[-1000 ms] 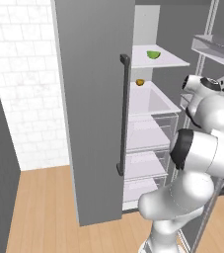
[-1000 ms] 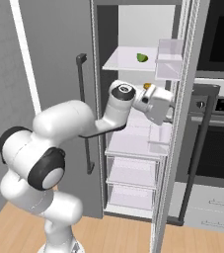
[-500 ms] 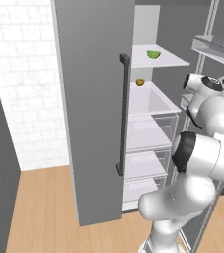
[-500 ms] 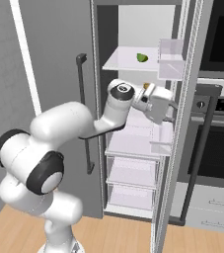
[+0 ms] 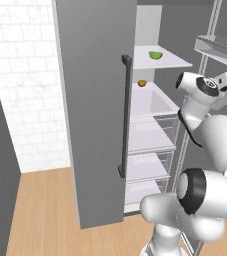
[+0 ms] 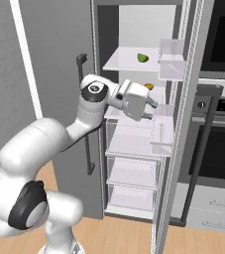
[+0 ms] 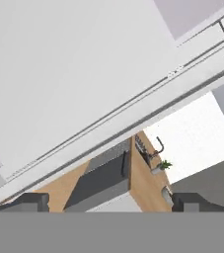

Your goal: Grab a lemon wedge from the fridge and one ice cube from the ice bowl, and put them in the glass of lemonade.

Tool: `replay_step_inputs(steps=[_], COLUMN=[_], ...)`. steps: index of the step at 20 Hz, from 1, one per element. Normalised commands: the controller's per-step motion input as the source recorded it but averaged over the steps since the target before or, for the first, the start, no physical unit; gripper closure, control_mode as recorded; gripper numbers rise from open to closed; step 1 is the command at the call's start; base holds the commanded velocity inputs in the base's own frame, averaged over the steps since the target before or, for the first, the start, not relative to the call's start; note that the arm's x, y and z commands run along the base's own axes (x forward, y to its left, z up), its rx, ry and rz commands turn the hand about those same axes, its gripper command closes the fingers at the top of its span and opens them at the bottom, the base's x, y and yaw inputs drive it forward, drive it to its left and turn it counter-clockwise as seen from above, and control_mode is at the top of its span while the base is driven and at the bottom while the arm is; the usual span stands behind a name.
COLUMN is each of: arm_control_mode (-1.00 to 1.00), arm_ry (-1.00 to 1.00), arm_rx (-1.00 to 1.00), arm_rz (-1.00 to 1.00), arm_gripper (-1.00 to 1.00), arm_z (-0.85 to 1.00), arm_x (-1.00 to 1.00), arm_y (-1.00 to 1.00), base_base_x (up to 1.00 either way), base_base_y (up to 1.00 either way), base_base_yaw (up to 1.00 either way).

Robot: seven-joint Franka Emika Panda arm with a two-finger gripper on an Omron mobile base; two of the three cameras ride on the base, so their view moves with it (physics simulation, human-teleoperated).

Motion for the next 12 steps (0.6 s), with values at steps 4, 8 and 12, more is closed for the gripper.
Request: replay_step_inputs(steps=[4, 8, 12], arm_control_mode=[-1.00, -1.00, -1.00], arm_ry=[-0.03, -0.13, -0.20], arm_rx=[0.02, 0.20, 0.37], arm_rz=[0.00, 0.00, 0.00], arm_gripper=[-1.00, -1.00, -1.00], arm_z=[0.19, 0.02, 0.00], arm_x=[-0.52, -0.19, -0.06], arm_y=[0.61, 0.59, 0.72], base_base_x=[0.00, 0.00, 0.00], base_base_y=[0.00, 0.00, 0.00], base_base_yaw=[0.00, 0.00, 0.00])
